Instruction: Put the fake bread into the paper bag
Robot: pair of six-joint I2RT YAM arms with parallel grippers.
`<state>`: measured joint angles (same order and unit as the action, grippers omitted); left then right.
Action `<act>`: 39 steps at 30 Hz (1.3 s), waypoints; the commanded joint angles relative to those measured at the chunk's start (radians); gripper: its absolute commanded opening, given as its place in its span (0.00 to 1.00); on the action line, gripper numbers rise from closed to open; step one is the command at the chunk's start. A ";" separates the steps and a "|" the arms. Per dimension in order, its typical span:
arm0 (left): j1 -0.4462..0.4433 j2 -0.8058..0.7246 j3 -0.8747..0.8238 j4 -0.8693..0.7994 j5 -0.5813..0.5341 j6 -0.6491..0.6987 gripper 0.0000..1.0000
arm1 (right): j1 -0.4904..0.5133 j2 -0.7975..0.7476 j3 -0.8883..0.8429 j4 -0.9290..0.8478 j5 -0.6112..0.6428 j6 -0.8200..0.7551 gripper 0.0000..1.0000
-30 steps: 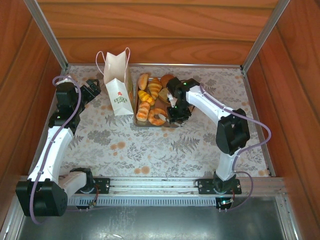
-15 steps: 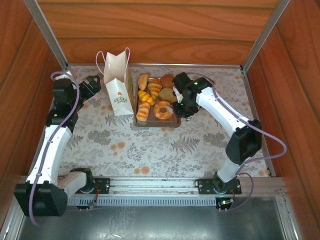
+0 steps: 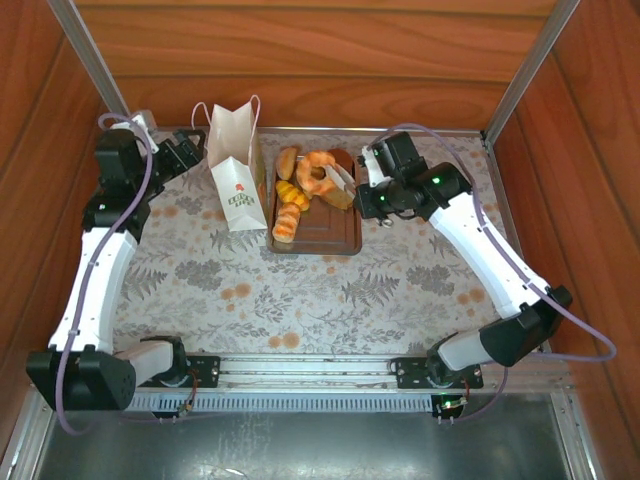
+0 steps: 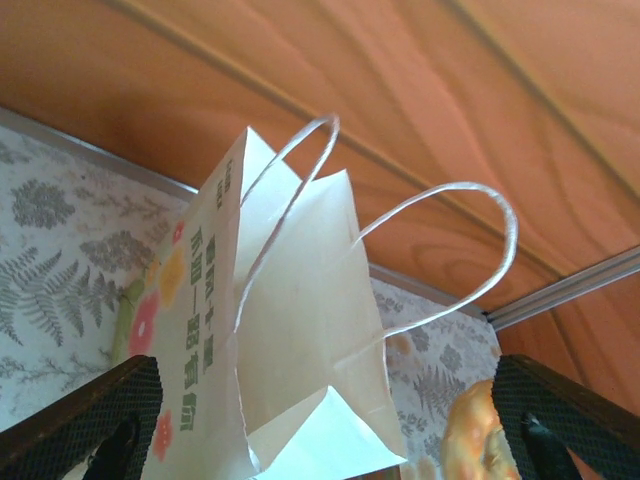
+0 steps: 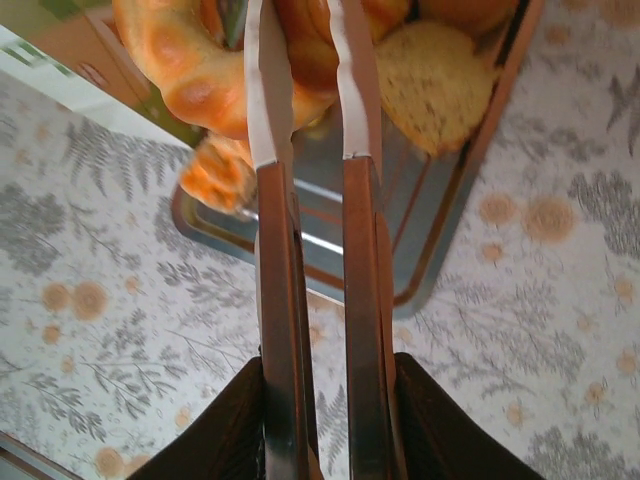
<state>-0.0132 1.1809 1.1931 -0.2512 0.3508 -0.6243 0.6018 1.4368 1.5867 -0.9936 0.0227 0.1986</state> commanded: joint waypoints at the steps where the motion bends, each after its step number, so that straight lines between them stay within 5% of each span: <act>1: 0.009 0.052 0.043 -0.036 0.068 -0.014 0.87 | 0.003 -0.039 0.056 0.136 -0.075 -0.028 0.33; 19: 0.008 0.188 0.052 0.003 0.035 -0.076 0.72 | 0.109 0.142 0.316 0.438 -0.273 0.040 0.34; 25: 0.007 0.202 0.039 0.024 0.049 -0.085 0.63 | 0.135 0.315 0.496 0.366 -0.259 0.049 0.34; 39: 0.009 0.240 0.021 0.047 0.061 -0.110 0.55 | 0.148 0.485 0.618 0.276 -0.214 0.069 0.33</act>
<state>-0.0128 1.4105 1.2266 -0.2253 0.3996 -0.7231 0.7403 1.9202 2.1612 -0.7147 -0.2077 0.2707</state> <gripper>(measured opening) 0.548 0.337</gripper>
